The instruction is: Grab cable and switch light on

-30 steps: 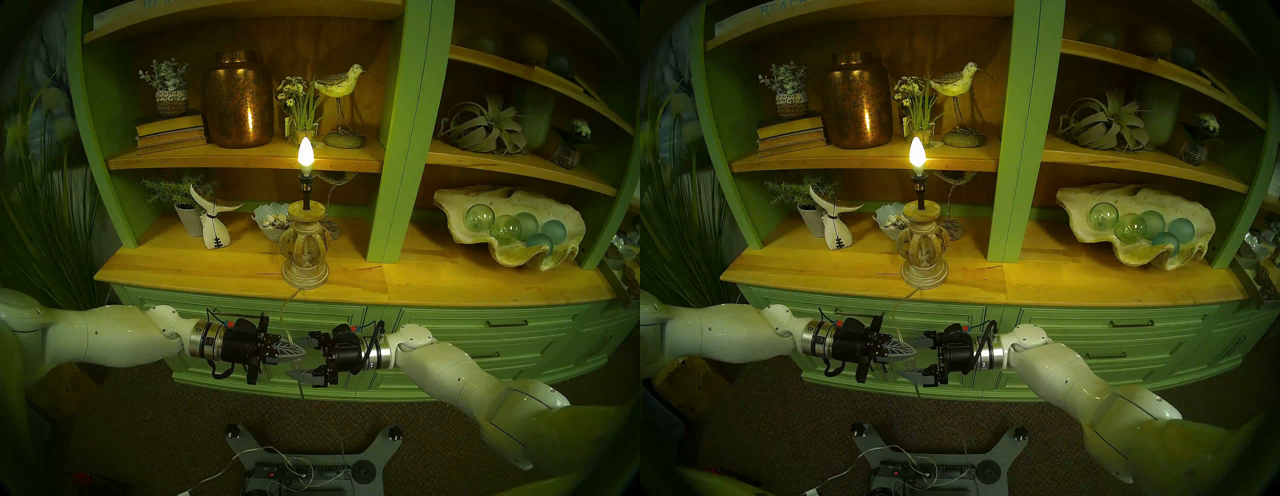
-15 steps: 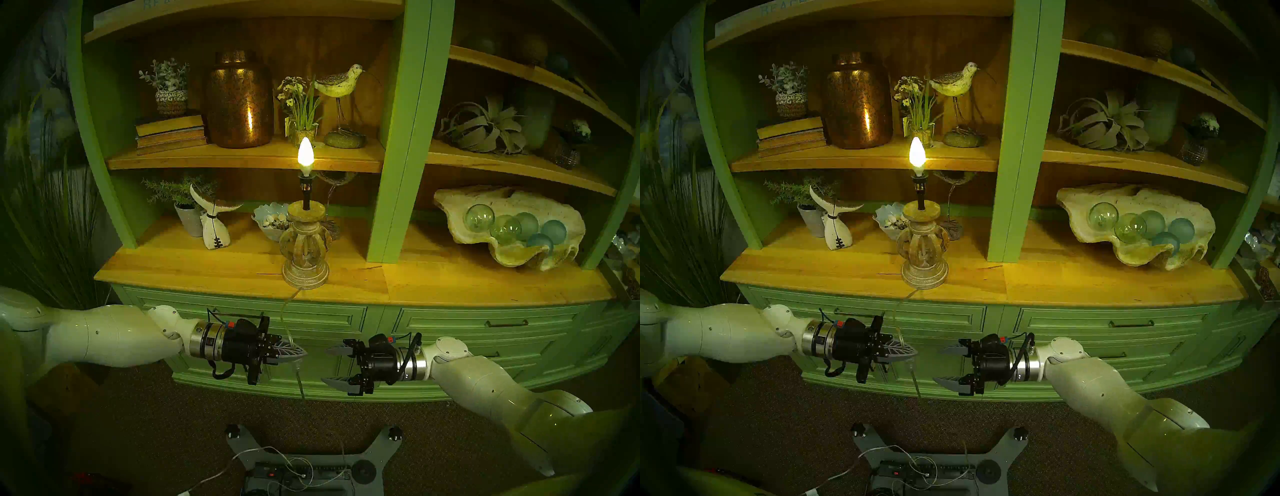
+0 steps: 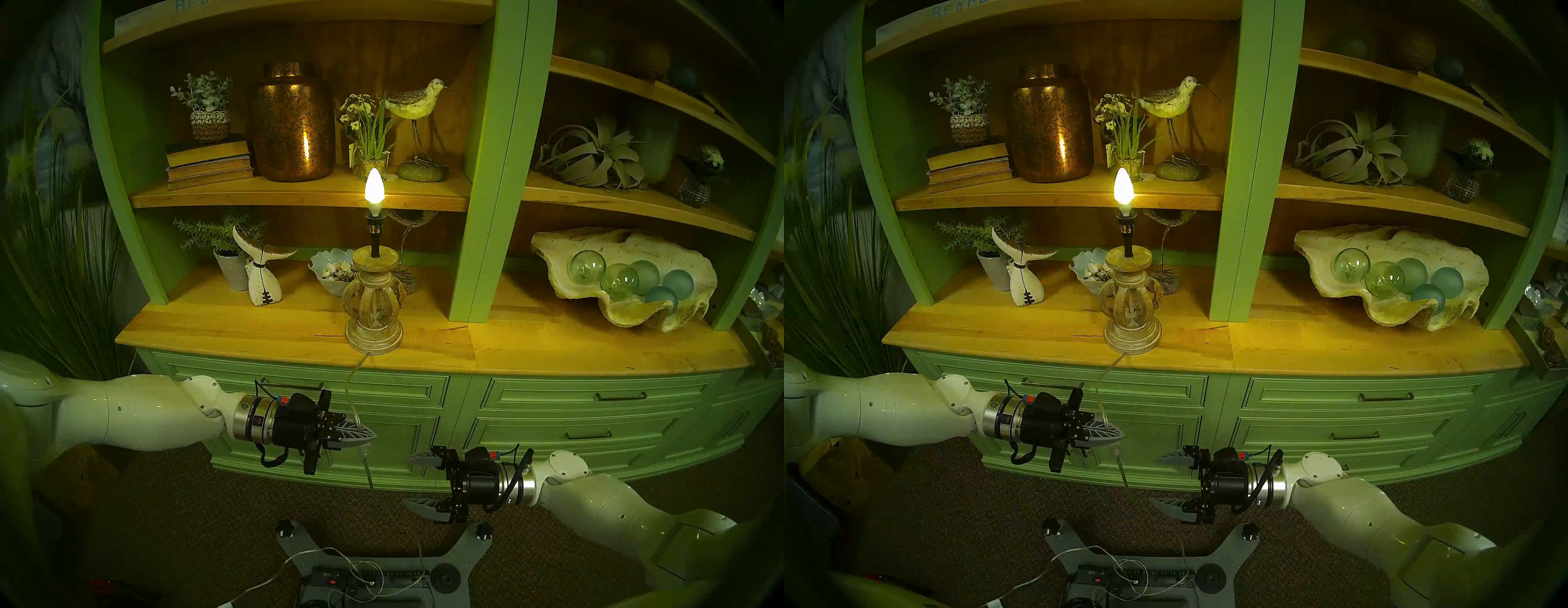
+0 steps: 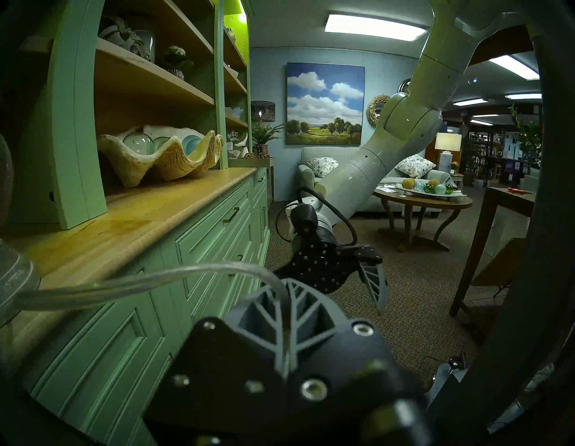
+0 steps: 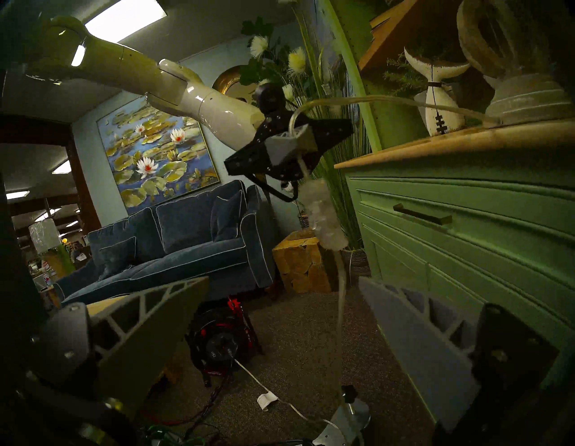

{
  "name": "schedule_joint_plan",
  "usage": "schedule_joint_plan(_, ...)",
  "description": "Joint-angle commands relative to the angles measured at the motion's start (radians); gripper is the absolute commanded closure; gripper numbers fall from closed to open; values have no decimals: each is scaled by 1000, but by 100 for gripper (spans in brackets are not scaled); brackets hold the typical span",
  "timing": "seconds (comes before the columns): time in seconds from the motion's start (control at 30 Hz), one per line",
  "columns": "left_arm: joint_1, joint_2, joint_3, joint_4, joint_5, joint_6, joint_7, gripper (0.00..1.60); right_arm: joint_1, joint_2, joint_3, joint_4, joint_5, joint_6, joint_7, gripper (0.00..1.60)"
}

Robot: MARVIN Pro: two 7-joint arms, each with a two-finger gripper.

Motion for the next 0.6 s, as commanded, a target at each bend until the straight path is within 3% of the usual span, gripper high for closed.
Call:
schedule_joint_plan(0.0, -21, 0, -11, -6, 2, -6, -23, 160, -118, 10, -1, -8, 10, -61, -77, 0)
schedule_joint_plan(0.57, -23, -2, -7, -5, 9, -6, -21, 160, -248, 64, 101, -31, 35, -256, -351, 0)
